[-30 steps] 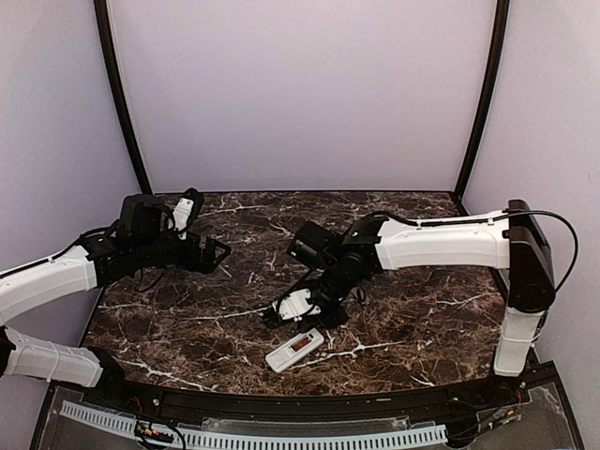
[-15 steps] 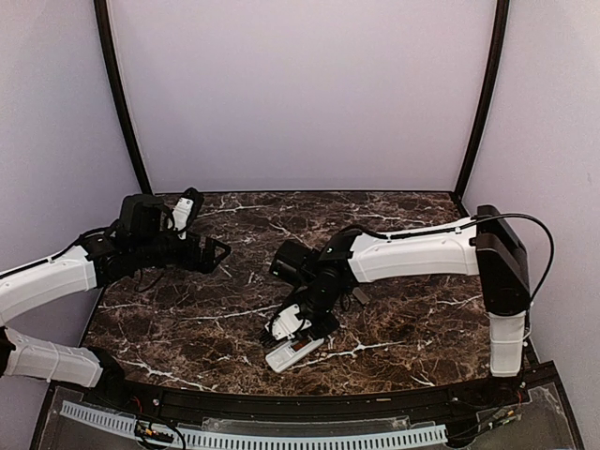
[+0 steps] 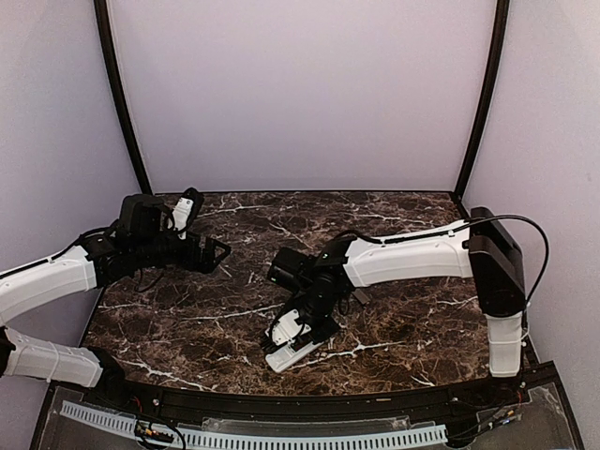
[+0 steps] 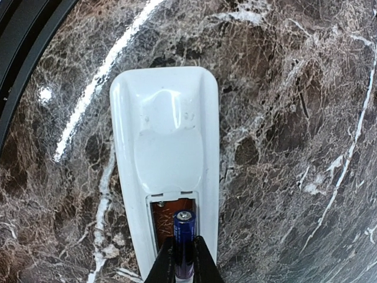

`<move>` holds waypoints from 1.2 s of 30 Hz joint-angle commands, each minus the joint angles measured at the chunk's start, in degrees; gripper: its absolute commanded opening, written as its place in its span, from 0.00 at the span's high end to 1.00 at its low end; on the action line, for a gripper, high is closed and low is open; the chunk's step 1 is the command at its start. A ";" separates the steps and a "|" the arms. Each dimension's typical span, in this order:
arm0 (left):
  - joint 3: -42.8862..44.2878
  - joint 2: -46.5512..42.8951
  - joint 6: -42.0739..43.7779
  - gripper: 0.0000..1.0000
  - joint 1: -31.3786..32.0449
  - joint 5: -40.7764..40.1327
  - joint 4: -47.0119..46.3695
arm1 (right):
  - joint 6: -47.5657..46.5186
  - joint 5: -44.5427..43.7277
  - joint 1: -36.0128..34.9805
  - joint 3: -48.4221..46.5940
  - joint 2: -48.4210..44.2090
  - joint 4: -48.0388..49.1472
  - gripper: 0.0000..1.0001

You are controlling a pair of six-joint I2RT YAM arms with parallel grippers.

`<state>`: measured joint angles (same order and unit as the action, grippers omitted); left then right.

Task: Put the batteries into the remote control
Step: Place the battery in the battery compartment, then load the battery into the battery compartment.

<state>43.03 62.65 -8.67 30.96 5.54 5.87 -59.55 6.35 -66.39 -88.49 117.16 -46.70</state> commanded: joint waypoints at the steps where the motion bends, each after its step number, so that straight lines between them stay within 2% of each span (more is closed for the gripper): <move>1: -0.49 -1.25 -0.43 0.01 -0.45 0.45 -0.08 | 0.13 -0.47 -0.60 0.35 1.05 0.23 0.91; 9: -0.49 -1.30 -0.49 0.01 -0.46 0.69 -0.17 | 0.81 -1.25 -0.61 -0.05 1.95 -0.01 0.83; 22: -0.49 -1.29 -0.88 0.01 -0.98 1.84 -0.47 | 1.30 -0.92 -0.93 -2.83 1.52 -0.78 0.82; 36: -0.57 -1.77 -0.88 0.01 -1.08 2.10 -0.70 | 1.09 -0.82 -0.85 -3.91 2.62 -2.63 0.73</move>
<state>43.03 62.24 -9.26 30.37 6.81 5.80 -58.65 5.13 -66.54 -91.53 119.20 -48.34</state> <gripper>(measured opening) 0.990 0.255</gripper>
